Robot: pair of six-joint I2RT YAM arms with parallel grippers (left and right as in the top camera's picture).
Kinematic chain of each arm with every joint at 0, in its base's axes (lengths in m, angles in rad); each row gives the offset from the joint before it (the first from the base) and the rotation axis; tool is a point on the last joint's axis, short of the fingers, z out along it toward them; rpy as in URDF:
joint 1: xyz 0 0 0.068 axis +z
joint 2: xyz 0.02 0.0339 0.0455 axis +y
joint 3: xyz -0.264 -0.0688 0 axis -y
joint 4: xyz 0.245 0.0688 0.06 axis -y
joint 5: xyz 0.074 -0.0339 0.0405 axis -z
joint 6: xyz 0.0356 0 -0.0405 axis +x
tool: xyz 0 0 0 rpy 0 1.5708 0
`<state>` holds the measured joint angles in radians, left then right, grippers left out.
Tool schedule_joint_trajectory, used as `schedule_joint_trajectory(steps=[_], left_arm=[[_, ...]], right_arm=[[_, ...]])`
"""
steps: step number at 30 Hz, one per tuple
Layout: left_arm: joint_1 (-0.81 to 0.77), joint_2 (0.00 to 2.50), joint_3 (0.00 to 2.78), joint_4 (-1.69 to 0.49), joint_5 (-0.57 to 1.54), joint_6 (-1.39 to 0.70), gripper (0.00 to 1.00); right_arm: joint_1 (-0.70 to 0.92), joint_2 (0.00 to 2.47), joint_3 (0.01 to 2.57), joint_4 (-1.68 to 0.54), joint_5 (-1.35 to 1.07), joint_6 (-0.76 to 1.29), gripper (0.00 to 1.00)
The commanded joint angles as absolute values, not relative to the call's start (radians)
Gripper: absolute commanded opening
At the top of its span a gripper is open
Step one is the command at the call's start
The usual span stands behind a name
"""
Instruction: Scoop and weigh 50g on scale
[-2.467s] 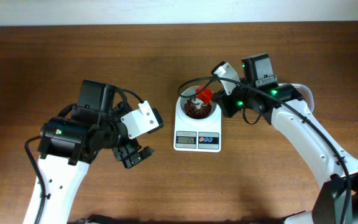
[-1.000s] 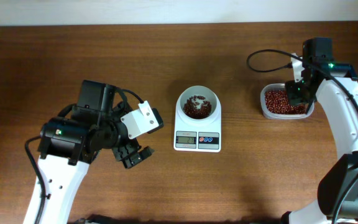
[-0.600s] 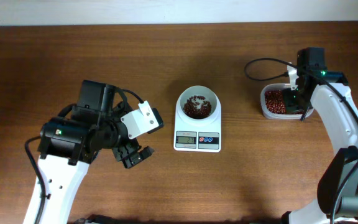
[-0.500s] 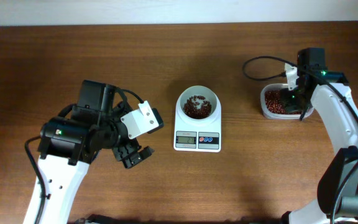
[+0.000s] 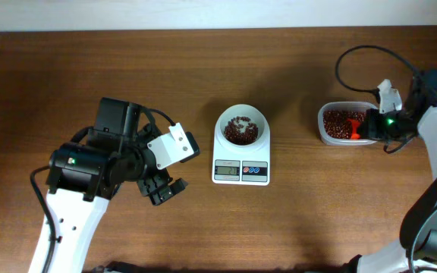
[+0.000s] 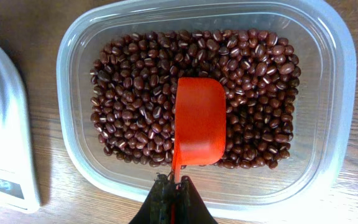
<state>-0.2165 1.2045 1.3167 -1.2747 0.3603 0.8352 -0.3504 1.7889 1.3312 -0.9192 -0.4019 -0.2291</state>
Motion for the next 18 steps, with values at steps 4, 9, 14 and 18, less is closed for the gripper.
schedule_joint_trajectory(steps=[4,9,14,18], left_arm=[[-0.213,1.209,1.324,-1.273,0.378,0.850,0.99],[-0.213,1.209,1.324,-1.273,0.378,0.850,0.99],[-0.213,1.209,1.324,-1.273,0.378,0.850,0.99],[-0.213,1.209,1.324,-1.273,0.378,0.850,0.99]], right_arm=[[-0.448,1.869,1.323,-0.939,-0.624,-0.201,0.04],[-0.525,1.869,1.323,-0.937,-0.743,-0.201,0.04],[-0.592,1.869,1.323,-0.938,-0.804,-0.210,0.04],[-0.622,1.869,1.323,-0.939,-0.862,-0.212,0.04]])
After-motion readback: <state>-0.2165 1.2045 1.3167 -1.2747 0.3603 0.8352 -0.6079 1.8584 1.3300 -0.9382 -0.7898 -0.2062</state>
